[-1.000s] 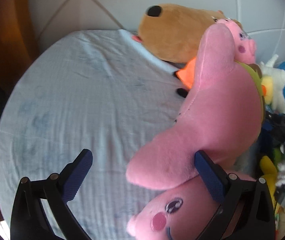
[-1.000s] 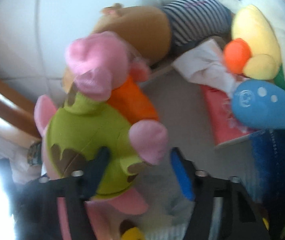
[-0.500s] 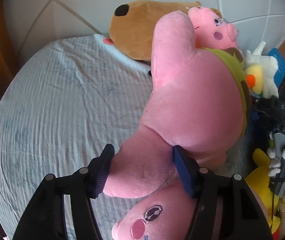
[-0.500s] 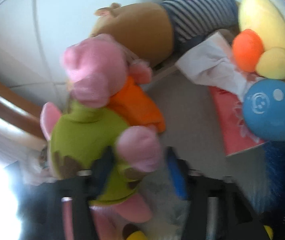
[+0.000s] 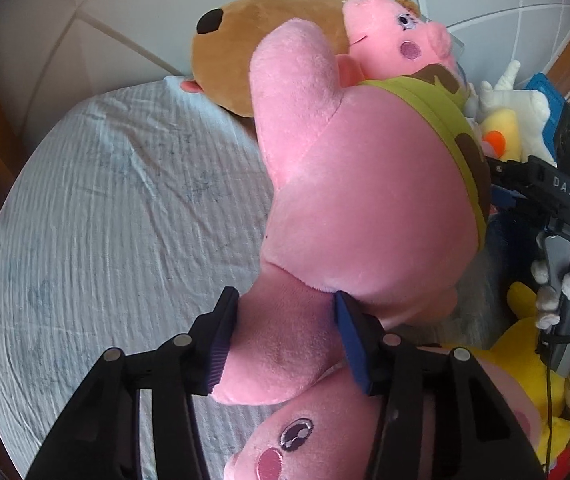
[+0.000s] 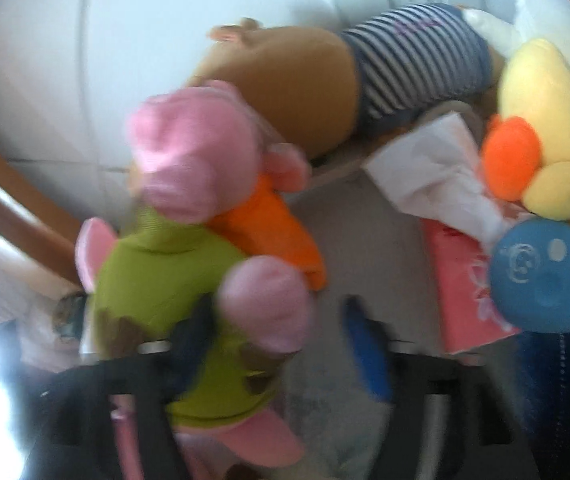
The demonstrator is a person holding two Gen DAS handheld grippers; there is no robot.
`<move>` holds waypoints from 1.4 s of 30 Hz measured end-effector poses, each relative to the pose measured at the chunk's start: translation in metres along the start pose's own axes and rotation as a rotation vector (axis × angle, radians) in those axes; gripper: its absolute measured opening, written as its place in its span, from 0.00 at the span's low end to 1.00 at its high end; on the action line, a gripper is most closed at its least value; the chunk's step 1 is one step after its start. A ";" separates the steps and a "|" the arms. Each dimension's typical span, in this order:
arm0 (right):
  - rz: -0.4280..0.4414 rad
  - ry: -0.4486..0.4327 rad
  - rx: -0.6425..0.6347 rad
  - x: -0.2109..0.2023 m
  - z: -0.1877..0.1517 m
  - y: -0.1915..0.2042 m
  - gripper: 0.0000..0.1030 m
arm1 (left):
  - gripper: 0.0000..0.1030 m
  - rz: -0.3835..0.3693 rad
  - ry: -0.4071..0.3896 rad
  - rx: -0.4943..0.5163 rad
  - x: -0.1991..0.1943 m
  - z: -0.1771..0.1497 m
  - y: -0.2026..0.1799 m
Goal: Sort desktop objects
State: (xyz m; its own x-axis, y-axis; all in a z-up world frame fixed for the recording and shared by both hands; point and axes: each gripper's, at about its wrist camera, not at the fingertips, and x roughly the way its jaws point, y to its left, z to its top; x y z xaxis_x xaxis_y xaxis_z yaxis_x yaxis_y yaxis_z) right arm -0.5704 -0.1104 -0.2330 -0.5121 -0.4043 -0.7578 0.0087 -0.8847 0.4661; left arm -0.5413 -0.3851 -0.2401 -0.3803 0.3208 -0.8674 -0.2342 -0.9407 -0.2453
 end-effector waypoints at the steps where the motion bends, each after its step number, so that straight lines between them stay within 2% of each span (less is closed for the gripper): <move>1: 0.015 0.002 0.004 0.000 0.000 0.000 0.72 | 0.46 0.001 -0.003 0.003 -0.001 0.000 -0.001; 2: 0.042 0.003 0.001 -0.001 -0.001 0.003 0.46 | 0.44 0.008 -0.007 0.010 -0.001 0.000 -0.002; 3: 0.070 0.004 -0.003 -0.002 -0.002 0.006 0.32 | 0.42 0.020 -0.009 0.017 -0.003 0.000 -0.005; 6: 0.036 0.005 -0.072 -0.007 -0.004 0.024 0.30 | 0.34 0.052 -0.010 0.034 -0.007 -0.001 -0.013; 9: 0.057 -0.019 -0.076 -0.024 -0.007 0.030 0.29 | 0.27 0.046 -0.018 0.052 -0.018 -0.004 -0.021; 10: 0.066 -0.032 -0.079 -0.030 -0.008 0.032 0.28 | 0.11 0.040 -0.025 0.062 -0.022 -0.003 -0.025; 11: 0.076 -0.046 -0.084 -0.035 -0.006 0.035 0.28 | 0.00 0.033 -0.032 0.071 -0.026 -0.003 -0.029; 13: 0.106 -0.054 -0.106 -0.050 -0.004 0.045 0.27 | 0.00 0.061 -0.040 0.094 -0.037 0.002 -0.043; 16: 0.066 -0.053 -0.147 -0.069 -0.002 0.055 0.26 | 0.00 0.075 -0.055 0.072 -0.052 0.005 -0.045; 18: 0.033 -0.051 -0.125 -0.071 -0.003 0.045 0.26 | 0.00 0.089 -0.073 0.048 -0.058 0.008 -0.041; 21: 0.013 -0.037 -0.044 -0.068 -0.003 0.015 0.26 | 0.12 0.097 -0.068 0.013 -0.056 0.017 -0.032; 22: 0.008 -0.025 -0.021 -0.070 -0.008 0.006 0.26 | 0.32 0.096 -0.059 0.001 -0.051 0.023 -0.030; 23: 0.002 -0.014 -0.009 -0.071 -0.013 -0.001 0.26 | 0.72 0.085 -0.056 -0.005 -0.046 0.028 -0.030; 24: 0.000 -0.006 0.008 -0.068 -0.015 -0.010 0.26 | 0.89 0.067 -0.063 -0.009 -0.042 0.033 -0.032; 25: 0.002 0.001 0.030 -0.064 -0.017 -0.020 0.26 | 1.00 0.048 -0.073 -0.013 -0.039 0.038 -0.034; 27: 0.024 0.002 0.074 -0.063 -0.015 -0.034 0.26 | 1.00 0.026 -0.091 -0.016 -0.034 0.049 -0.040; 31: 0.035 0.004 0.064 -0.059 -0.011 -0.035 0.26 | 1.00 0.043 -0.089 -0.005 -0.014 0.074 -0.056; 35: 0.046 0.003 0.049 -0.059 -0.010 -0.034 0.26 | 0.80 0.050 -0.032 -0.011 0.014 0.094 -0.063; 37: 0.054 0.006 0.044 -0.062 -0.014 -0.037 0.26 | 0.76 0.035 0.007 -0.013 0.028 0.101 -0.066; 40: 0.051 0.004 0.036 -0.061 -0.013 -0.037 0.27 | 0.42 0.014 0.023 -0.007 0.034 0.103 -0.070; 41: 0.049 0.001 0.036 -0.060 -0.012 -0.037 0.28 | 0.34 0.022 0.017 0.005 0.032 0.101 -0.073; 42: 0.045 0.001 0.037 -0.059 -0.011 -0.036 0.29 | 0.33 0.033 0.009 0.020 0.029 0.099 -0.075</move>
State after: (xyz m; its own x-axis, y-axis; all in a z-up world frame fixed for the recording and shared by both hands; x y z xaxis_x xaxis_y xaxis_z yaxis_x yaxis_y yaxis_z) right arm -0.5310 -0.0573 -0.2103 -0.5112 -0.4441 -0.7358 0.0004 -0.8563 0.5165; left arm -0.6230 -0.2943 -0.2041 -0.3804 0.2882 -0.8788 -0.2389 -0.9486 -0.2076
